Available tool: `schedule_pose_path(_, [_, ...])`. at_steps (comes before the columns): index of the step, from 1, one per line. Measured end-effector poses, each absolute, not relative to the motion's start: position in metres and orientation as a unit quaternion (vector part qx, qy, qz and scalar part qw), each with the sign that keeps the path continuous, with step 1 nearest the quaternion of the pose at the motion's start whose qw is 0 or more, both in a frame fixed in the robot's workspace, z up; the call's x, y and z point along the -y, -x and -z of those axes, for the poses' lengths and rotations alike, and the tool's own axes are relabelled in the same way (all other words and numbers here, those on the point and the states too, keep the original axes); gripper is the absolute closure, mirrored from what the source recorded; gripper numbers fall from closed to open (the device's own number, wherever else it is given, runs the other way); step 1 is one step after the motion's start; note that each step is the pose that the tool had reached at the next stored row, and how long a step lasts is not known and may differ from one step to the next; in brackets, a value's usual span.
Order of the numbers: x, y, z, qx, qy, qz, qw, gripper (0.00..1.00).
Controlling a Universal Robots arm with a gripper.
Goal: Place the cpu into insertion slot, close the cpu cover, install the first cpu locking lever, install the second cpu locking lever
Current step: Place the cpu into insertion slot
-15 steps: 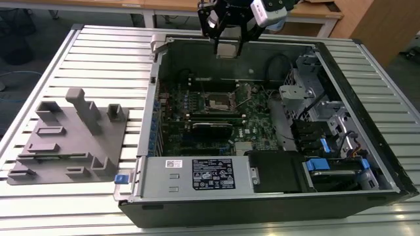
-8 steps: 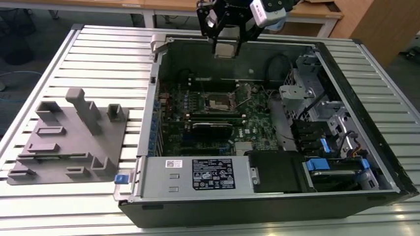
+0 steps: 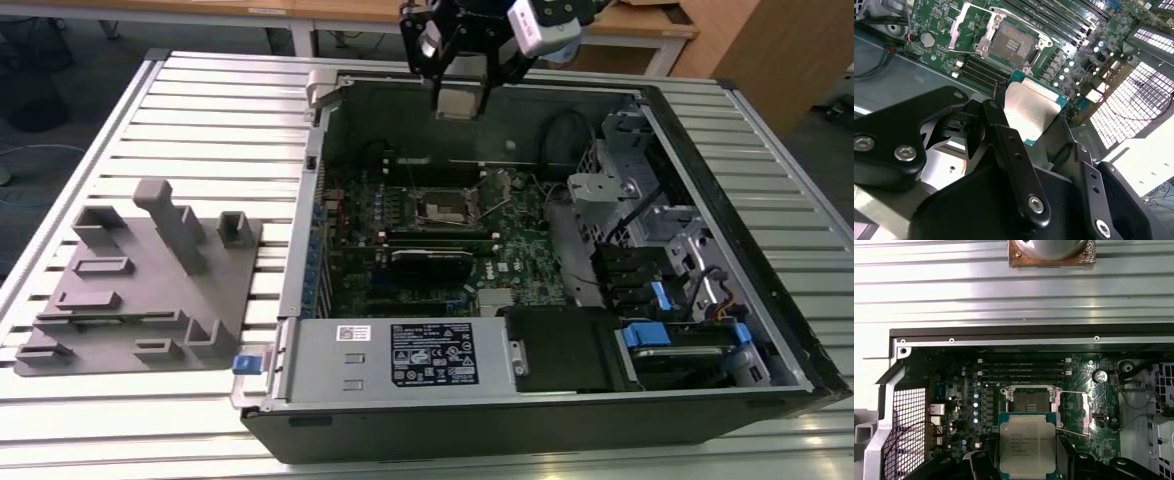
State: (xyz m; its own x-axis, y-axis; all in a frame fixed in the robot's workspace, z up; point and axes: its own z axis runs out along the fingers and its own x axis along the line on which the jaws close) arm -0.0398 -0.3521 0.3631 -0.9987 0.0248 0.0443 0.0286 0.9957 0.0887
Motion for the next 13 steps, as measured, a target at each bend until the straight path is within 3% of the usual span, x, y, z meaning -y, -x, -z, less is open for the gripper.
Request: schedule_pose_path(13, [0.352, 0.040, -0.348, 0.999, 0.013, 0.045, 0.022, 0.46])
